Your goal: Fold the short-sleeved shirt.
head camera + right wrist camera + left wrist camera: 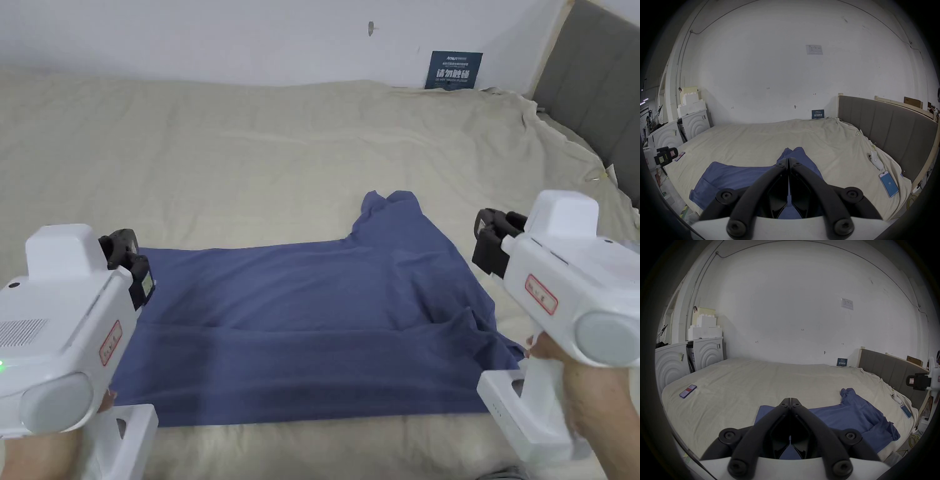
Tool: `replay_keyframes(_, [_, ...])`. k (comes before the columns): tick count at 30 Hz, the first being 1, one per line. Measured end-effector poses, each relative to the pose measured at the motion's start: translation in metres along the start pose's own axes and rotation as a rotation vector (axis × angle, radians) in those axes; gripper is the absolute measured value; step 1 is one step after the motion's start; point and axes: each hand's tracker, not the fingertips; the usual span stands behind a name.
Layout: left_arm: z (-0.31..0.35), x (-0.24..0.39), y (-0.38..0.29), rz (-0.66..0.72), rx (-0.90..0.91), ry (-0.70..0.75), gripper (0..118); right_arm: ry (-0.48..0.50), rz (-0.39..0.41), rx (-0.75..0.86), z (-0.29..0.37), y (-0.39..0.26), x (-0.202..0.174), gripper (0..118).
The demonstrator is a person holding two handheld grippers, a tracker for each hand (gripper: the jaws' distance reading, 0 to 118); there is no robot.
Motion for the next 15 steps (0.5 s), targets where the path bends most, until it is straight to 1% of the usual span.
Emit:
replay_keyframes(3, [-0.009, -0.001, 0.003, 0.003, 0.005, 0.007, 0, 0.006, 0.011, -0.038, -0.030, 0.018, -0.005, 0])
replay_keyframes(5, [-0.016, -0.002, 0.005, 0.011, 0.005, 0.009, 0, 0.003, 0.044, -0.103, -0.059, 0.028, -0.004, 0])
replay_keyframes(7, [-0.023, -0.004, 0.007, 0.018, 0.008, 0.015, 0, -0.011, 0.061, -0.141, -0.086, 0.038, -0.007, 1])
replay_keyframes(8, [-0.026, -0.005, 0.009, 0.021, 0.007, 0.017, 0, -0.021, 0.076, -0.182, -0.102, 0.042, -0.006, 10])
replay_keyframes(9, [-0.030, -0.006, 0.010, 0.028, 0.009, 0.020, 0, -0.030, 0.074, -0.214, -0.119, 0.045, -0.004, 32])
replay_keyframes(10, [-0.035, -0.007, 0.010, 0.034, 0.009, 0.024, 0, -0.040, 0.064, -0.238, -0.134, 0.048, -0.003, 58])
replay_keyframes(11, [-0.038, -0.008, 0.011, 0.037, 0.007, 0.029, 0, -0.021, 0.029, -0.279, -0.148, 0.050, -0.001, 85])
replay_keyframes(12, [-0.043, -0.011, 0.011, 0.040, 0.007, 0.033, 0, -0.024, 0.012, -0.324, -0.164, 0.051, 0.002, 92])
replay_keyframes(14, [-0.051, -0.014, 0.012, 0.045, 0.004, 0.040, 0, -0.049, 0.006, -0.366, -0.193, 0.050, 0.005, 93])
replay_keyframes(15, [-0.056, -0.015, 0.013, 0.045, 0.000, 0.043, 0, -0.059, 0.016, -0.383, -0.206, 0.050, 0.007, 93])
